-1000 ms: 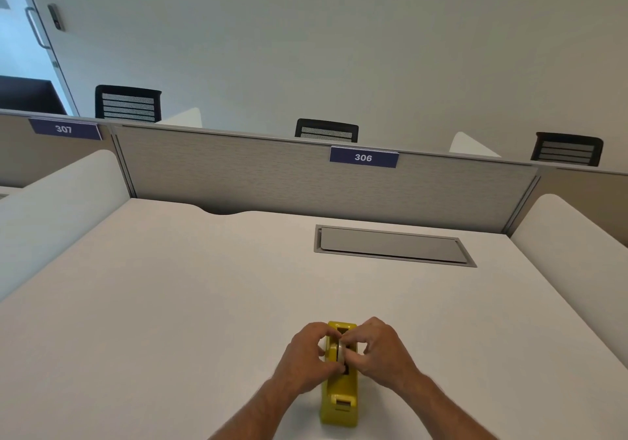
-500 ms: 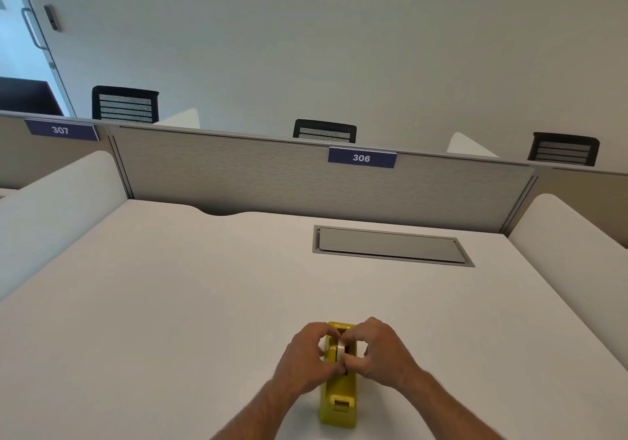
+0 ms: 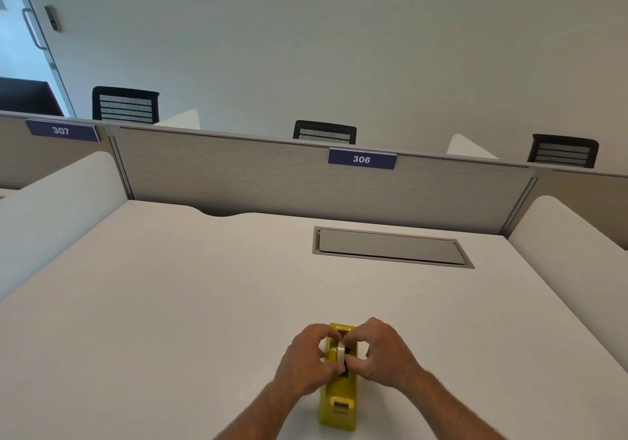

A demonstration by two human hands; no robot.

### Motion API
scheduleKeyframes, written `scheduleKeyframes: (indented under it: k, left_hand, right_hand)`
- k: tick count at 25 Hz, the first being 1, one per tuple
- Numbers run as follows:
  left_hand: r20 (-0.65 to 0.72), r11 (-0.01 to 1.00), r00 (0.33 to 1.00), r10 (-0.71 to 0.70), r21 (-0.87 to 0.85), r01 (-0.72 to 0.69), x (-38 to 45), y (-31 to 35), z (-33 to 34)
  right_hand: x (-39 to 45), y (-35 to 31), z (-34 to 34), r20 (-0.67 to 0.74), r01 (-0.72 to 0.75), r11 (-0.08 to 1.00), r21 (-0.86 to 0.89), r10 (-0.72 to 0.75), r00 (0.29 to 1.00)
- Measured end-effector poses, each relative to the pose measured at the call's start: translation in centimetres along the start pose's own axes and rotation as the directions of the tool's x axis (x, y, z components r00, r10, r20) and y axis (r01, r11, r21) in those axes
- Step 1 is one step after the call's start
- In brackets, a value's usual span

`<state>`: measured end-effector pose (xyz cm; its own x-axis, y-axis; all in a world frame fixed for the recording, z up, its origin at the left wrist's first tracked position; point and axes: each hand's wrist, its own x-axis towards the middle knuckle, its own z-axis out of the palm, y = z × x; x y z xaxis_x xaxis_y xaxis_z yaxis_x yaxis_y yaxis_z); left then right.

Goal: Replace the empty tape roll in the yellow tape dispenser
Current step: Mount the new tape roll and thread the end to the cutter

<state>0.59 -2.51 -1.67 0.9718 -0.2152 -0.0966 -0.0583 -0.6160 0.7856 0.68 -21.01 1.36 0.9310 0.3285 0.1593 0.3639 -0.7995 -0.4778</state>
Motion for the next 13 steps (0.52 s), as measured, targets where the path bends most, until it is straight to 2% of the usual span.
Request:
scheduleKeyframes:
  k: [13]
  left_hand:
    - [-0.005, 1.0, 1.0, 0.011, 0.01, -0.011, -0.01, 0.23, 0.0]
  right_hand:
    - [-0.08, 0.1, -0.17, -0.002, -0.019, 0.999, 0.048, 0.019, 1.0]
